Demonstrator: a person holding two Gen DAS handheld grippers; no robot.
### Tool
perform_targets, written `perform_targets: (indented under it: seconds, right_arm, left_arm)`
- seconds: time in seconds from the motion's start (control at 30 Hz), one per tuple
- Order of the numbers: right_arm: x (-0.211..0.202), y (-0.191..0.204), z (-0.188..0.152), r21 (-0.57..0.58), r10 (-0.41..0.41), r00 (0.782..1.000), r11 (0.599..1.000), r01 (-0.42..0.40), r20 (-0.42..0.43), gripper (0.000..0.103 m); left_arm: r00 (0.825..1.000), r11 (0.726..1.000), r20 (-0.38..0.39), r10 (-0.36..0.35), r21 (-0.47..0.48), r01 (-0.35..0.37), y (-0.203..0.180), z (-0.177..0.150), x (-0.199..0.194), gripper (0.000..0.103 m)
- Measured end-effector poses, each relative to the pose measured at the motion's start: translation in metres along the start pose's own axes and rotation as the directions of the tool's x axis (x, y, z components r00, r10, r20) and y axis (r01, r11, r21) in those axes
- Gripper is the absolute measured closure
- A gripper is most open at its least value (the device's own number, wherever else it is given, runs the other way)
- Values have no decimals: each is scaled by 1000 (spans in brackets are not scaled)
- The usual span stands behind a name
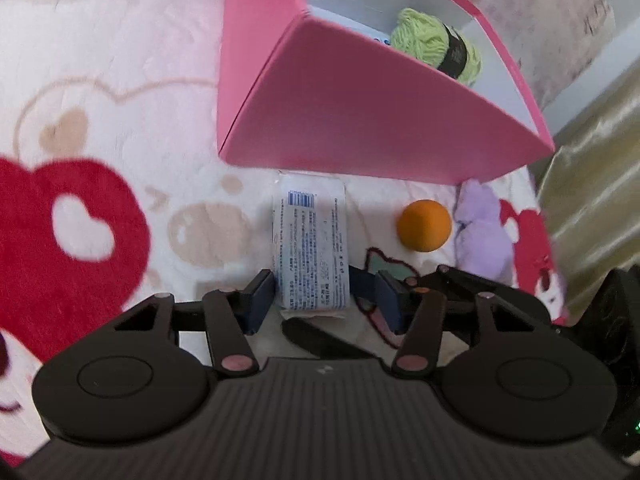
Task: Organize objects
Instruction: 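Close the left tool on the white medicine box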
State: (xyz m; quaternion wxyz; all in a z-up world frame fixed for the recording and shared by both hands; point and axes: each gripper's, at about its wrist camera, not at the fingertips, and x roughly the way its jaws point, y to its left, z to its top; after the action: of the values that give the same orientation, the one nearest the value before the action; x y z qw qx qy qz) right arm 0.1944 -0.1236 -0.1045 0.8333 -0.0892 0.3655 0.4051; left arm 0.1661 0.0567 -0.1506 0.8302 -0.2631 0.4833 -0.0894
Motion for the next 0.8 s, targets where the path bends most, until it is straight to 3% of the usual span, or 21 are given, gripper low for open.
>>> perform_targets:
  seconds: [0.13, 0.23, 0.37, 0.43, 0.5, 0.7, 0.8]
  right_arm:
    - [-10, -1, 1, -9, 16, 999, 1000, -16, -38, 57]
    - [-14, -1, 0, -9, 24, 999, 1000, -24, -48, 56]
    - [-10, -7, 0, 41, 48, 998, 998, -46, -46, 55]
    - [-7, -11, 0, 78, 64, 997, 995, -61, -40, 54]
    - [-5, -13, -1, 85, 68, 997, 994, -65, -36, 51]
    - [-1, -10, -2, 108, 83, 997, 991, -82, -6, 32]
    - [-1, -12, 1, 93, 71, 997, 993, -70, -4, 31]
  left_arm:
    - [999, 999, -26, -30, -41, 29, -1, -6, -1, 50]
    - [999, 999, -47, -7, -41, 6, -6, -7, 2, 50]
    - [999, 999, 6, 37, 13, -37, -11, -5, 2, 50]
    - [1000, 1000, 7, 21, -2, -21, -9, -4, 6, 59]
    - [999, 999, 9, 32, -7, -32, -7, -3, 8, 64]
    - [1000, 999, 23, 17, -49, -16, -1, -5, 11, 68]
    - [999, 998, 29, 13, -61, -12, 0, -7, 12, 68]
